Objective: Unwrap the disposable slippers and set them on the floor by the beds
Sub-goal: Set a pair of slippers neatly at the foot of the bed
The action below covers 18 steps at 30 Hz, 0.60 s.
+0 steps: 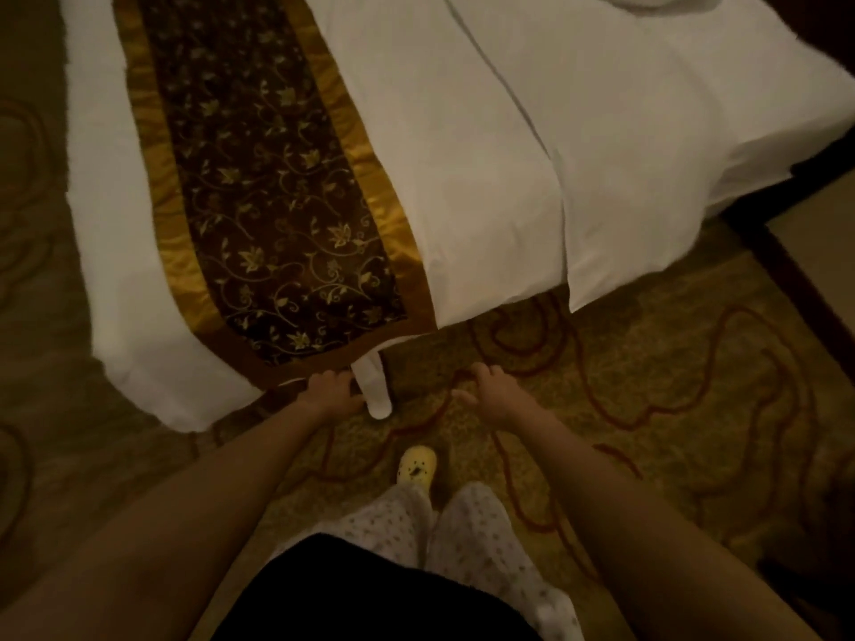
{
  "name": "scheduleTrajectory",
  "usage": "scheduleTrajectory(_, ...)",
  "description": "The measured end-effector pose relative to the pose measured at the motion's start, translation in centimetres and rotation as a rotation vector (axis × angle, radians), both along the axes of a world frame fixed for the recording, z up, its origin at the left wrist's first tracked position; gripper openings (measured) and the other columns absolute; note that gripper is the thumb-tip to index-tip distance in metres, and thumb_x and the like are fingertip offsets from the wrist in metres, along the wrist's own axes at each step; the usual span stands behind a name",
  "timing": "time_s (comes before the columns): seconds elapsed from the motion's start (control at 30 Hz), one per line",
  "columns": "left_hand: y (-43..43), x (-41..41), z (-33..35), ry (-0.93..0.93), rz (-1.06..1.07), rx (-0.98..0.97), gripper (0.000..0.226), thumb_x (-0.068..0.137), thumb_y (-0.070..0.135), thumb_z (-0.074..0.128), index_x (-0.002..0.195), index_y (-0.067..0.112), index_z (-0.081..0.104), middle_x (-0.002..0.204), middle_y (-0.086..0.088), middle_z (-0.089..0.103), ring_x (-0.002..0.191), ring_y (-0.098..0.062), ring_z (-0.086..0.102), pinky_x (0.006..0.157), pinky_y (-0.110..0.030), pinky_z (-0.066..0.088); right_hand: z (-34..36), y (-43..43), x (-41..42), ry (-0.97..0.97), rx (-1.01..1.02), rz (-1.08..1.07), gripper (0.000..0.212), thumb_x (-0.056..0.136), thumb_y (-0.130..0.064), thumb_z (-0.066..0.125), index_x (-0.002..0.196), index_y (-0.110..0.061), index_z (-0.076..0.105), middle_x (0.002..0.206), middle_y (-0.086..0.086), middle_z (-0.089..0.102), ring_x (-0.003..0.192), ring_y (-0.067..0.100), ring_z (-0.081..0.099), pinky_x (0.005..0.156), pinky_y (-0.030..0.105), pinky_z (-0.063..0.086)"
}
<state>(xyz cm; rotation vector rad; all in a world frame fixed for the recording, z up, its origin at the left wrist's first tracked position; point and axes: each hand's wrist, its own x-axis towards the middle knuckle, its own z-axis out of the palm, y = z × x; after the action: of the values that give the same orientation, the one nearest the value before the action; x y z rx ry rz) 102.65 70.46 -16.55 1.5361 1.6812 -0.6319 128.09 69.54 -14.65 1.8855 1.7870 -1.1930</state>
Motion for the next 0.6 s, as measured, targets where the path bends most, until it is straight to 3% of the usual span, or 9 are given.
scheduleTrajectory(0.33,-1.7,1.0,-6.6,0.013,0.334,0.042,0.06,0.094,0.044,0.041,0.144,0.013,0.029,0.144,-0.019,0.036,0.134,-0.038,0.031,0.111,-0.045,0.031,-6.4,6.9,-0.3,-0.029,-0.057,0.31,0.067,0.093,-0.053,0.037,0.146,-0.014,0.021,0.149,0.015,0.029,0.135,0.034,0.032,0.108,0.045,0.035)
scheduleTrajectory(0.47,-2.5,1.3,-12.3,0.014,0.36,0.018,0.057,0.095,0.041,0.037,0.143,0.013,0.029,0.145,-0.019,0.035,0.134,-0.036,0.031,0.112,-0.045,0.03,-13.0,7.4,-1.5,0.006,-0.094,0.317,0.067,0.093,-0.054,0.037,0.147,-0.017,0.02,0.151,0.014,0.026,0.136,0.034,0.032,0.109,0.047,0.035)
scheduleTrajectory(0.6,-1.7,0.9,-21.4,0.003,0.366,-0.021,0.06,0.093,0.043,0.039,0.144,0.016,0.025,0.148,-0.014,0.03,0.137,-0.034,0.027,0.113,-0.047,0.027,-23.8,7.7,-3.0,0.005,-0.087,0.32,0.067,0.092,-0.055,0.037,0.145,-0.017,0.024,0.15,0.013,0.029,0.136,0.032,0.032,0.11,0.047,0.034)
